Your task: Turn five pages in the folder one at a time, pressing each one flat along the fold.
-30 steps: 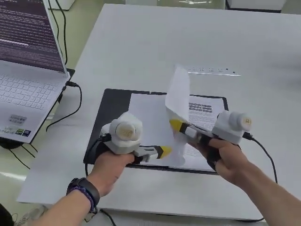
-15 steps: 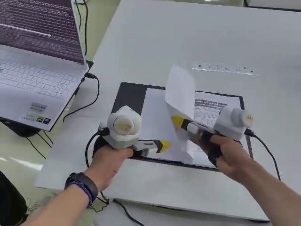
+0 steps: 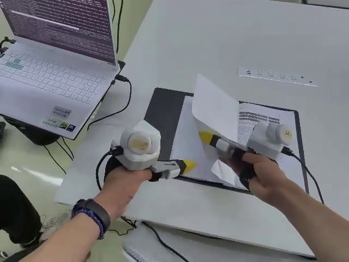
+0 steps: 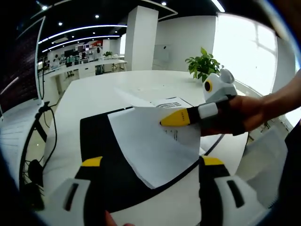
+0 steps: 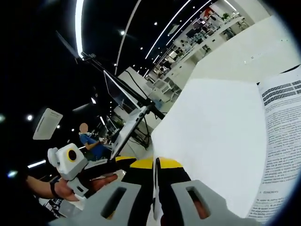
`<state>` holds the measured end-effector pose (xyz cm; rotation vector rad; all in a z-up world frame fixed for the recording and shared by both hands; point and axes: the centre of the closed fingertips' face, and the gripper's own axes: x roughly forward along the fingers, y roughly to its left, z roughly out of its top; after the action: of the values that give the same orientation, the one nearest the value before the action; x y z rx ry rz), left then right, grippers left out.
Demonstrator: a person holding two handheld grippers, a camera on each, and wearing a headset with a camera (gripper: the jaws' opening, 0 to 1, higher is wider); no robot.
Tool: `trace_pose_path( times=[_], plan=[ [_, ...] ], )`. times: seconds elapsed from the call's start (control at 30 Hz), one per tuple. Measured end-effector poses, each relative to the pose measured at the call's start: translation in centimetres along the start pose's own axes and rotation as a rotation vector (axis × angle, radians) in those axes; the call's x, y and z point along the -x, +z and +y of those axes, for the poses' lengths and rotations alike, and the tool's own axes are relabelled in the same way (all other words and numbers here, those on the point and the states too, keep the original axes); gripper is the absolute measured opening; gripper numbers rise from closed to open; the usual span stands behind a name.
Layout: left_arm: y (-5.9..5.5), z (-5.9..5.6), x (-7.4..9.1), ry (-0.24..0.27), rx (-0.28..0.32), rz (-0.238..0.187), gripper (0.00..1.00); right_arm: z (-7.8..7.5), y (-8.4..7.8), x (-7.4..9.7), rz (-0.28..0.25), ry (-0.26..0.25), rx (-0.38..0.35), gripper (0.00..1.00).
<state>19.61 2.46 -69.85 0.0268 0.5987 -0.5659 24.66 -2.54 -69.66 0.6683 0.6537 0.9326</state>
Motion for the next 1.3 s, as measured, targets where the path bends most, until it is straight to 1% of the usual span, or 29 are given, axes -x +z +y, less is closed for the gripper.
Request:
trace_pose_path(
  times=[0.07,0.23,0.33,0.47,0.53,0.7,0.83,0.9,0.97,1.03,1.07,1.13,1.2,1.23,1.27,1.3],
  plan=[
    [-0.3,0.4,0.3,0.007,0.007,0.000,0.81,-0.4,-0.4,-0.5,0.007,-0.007,-0.017,0.00],
    [-0.8,1.3,1.1,0.024,0.022,-0.003,0.81,-0.8,-1.3,-1.3,0.029,-0.024,-0.028,0.00],
    [-1.3,1.9,1.4,0.034,0.035,-0.005,0.81,-1.1,-1.7,-1.8,0.034,-0.038,-0.040,0.00],
    [-2.3,2.4,1.7,0.040,0.050,0.004,0.81,-2.0,-2.6,-2.5,0.054,-0.060,-0.047,0.00],
    [-2.6,2.5,1.9,0.041,0.056,0.005,0.81,-2.3,-2.9,-2.7,0.059,-0.069,-0.050,0.00],
    [-2.7,2.6,2.1,0.040,0.061,0.004,0.81,-3.3,-4.0,-3.7,0.082,-0.099,-0.073,0.01],
    [-2.6,2.8,2.2,0.038,0.061,0.003,0.81,-2.7,-4.8,-4.2,0.091,-0.106,-0.092,0.03],
    [-2.5,2.9,2.2,0.039,0.062,0.002,0.81,-2.8,-5.3,-4.3,0.105,-0.124,-0.099,0.04],
    [-2.4,3.1,2.2,0.039,0.062,0.003,0.81,-3.5,-5.5,-4.5,0.109,-0.131,-0.111,0.05],
    [-2.4,3.2,2.2,0.040,0.063,0.002,0.81,-3.1,-5.8,-4.5,0.116,-0.138,-0.132,0.07],
    [-2.4,3.3,2.2,0.040,0.063,0.004,0.81,-2.8,-6.0,-4.4,0.124,-0.138,-0.151,0.09],
    [-2.4,3.4,2.1,0.041,0.063,0.006,0.81,-2.1,-6.0,-4.4,0.130,-0.128,-0.134,0.13],
    [-2.4,3.4,2.1,0.041,0.064,0.008,0.81,-1.3,-6.2,-4.4,0.138,-0.112,-0.127,0.19],
    [-2.5,3.4,2.1,0.040,0.064,0.010,0.81,-1.0,-6.3,-4.4,0.136,-0.104,-0.137,0.22],
    [-2.5,3.4,2.0,0.040,0.059,0.014,0.80,-0.8,-6.1,-4.3,0.124,-0.095,-0.149,0.25],
    [-2.6,3.3,1.9,0.039,0.054,0.018,0.80,-0.8,-6.1,-4.2,0.119,-0.093,-0.149,0.26]
  ],
)
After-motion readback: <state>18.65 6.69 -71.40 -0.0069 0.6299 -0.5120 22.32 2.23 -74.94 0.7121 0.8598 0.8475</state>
